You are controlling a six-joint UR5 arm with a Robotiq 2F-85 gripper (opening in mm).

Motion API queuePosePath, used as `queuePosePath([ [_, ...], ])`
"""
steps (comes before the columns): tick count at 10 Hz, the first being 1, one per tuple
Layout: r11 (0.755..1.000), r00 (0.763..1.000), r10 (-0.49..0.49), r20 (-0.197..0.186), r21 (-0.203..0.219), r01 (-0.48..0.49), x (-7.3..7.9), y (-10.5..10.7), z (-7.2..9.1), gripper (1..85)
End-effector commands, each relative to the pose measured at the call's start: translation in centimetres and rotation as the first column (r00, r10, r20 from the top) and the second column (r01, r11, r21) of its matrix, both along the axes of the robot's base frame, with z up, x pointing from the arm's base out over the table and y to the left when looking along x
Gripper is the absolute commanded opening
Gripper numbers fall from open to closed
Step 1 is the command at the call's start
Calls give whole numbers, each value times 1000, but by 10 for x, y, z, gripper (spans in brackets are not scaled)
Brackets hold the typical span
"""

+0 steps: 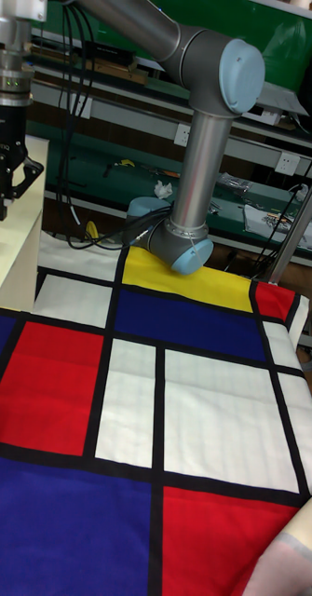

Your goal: Take the object down from the shelf

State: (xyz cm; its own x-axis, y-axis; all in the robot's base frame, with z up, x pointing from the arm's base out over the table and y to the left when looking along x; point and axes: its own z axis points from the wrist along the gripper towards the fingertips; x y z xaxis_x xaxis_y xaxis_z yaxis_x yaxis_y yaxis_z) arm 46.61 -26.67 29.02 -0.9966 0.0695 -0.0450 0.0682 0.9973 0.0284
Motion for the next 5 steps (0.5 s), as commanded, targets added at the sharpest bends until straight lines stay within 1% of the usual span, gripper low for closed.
queuePosePath([
  [1,1000,1000,4,-4,3,-4,-7,2,14,240],
  [2,1000,1000,2,-5,2,-2,-10,3,19,240],
  [5,1000,1000,2,-1,-4,-2,-16,1,27,240],
])
